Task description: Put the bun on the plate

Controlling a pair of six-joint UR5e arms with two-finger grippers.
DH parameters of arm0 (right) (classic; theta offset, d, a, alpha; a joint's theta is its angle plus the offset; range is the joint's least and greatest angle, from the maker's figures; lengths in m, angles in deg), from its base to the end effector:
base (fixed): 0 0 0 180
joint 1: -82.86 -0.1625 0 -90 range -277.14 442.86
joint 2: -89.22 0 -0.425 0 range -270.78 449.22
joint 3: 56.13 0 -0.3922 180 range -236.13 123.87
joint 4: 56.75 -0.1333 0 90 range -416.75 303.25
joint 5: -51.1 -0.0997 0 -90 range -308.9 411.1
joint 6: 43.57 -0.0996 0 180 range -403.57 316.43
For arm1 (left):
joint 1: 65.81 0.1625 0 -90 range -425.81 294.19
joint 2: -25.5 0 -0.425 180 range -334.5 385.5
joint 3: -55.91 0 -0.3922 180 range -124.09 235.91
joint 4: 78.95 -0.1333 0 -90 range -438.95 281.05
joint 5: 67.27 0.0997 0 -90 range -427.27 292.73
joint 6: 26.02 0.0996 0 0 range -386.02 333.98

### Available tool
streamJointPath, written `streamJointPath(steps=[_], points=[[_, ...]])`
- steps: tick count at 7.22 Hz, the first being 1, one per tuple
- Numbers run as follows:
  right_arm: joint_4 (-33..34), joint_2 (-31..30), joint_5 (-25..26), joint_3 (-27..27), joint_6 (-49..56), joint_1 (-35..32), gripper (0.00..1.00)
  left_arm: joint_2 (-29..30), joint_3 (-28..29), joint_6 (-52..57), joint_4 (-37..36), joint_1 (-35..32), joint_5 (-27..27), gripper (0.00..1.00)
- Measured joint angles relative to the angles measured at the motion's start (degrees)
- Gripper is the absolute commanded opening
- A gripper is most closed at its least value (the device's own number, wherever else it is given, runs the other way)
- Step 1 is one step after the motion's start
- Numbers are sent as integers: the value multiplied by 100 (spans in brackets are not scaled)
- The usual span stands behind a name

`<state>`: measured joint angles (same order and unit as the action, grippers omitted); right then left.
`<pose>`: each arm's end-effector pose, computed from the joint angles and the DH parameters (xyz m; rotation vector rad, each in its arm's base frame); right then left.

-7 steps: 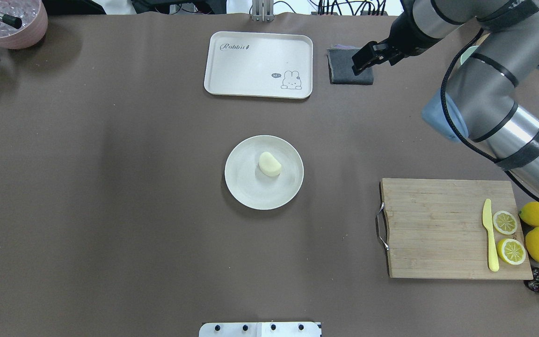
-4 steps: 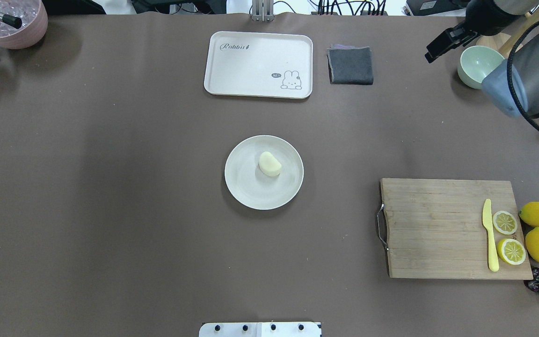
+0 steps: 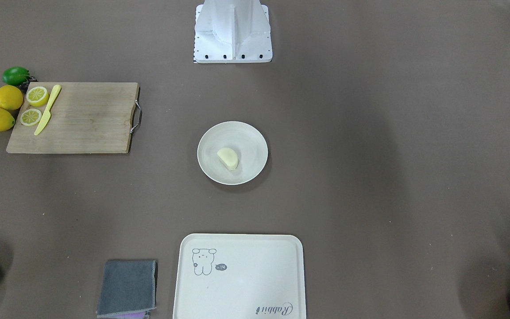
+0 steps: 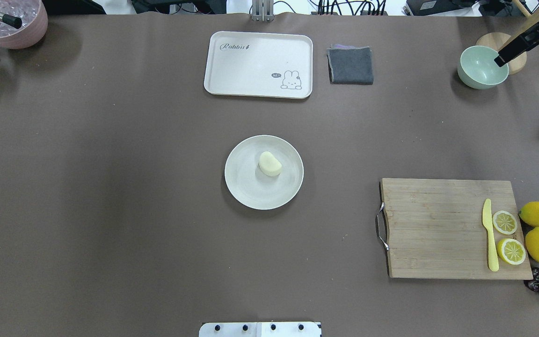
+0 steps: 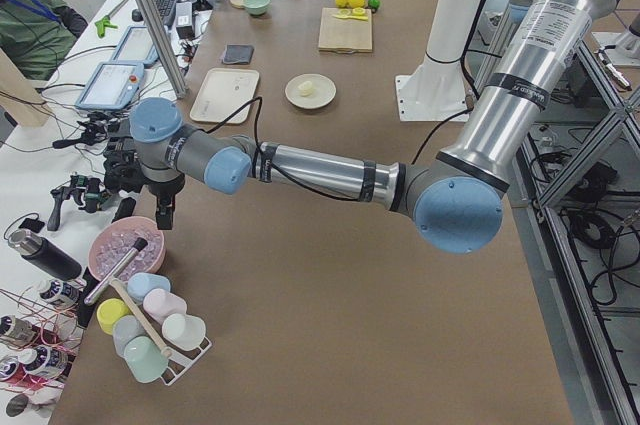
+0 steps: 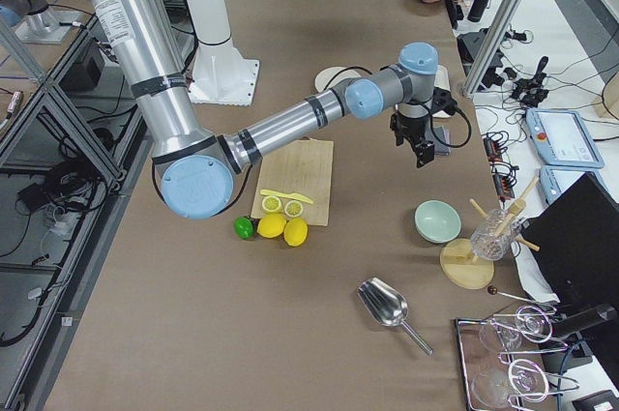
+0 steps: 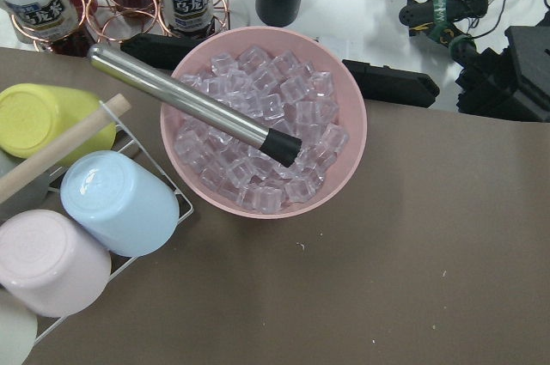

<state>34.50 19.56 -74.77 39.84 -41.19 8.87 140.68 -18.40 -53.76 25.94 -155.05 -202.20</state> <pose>-0.1000 -0.6203 0.4180 0.3496 -0.6669 -0.4427 -0.0538 -0.6883 0.5055 0.2013 0.8494 -0.2740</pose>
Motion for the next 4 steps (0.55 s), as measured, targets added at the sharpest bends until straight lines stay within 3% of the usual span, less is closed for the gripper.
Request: streamJointPath(steps=[4], points=[[59, -325, -10, -7, 675, -343, 100, -89, 11, 351, -297, -321, -176, 98]])
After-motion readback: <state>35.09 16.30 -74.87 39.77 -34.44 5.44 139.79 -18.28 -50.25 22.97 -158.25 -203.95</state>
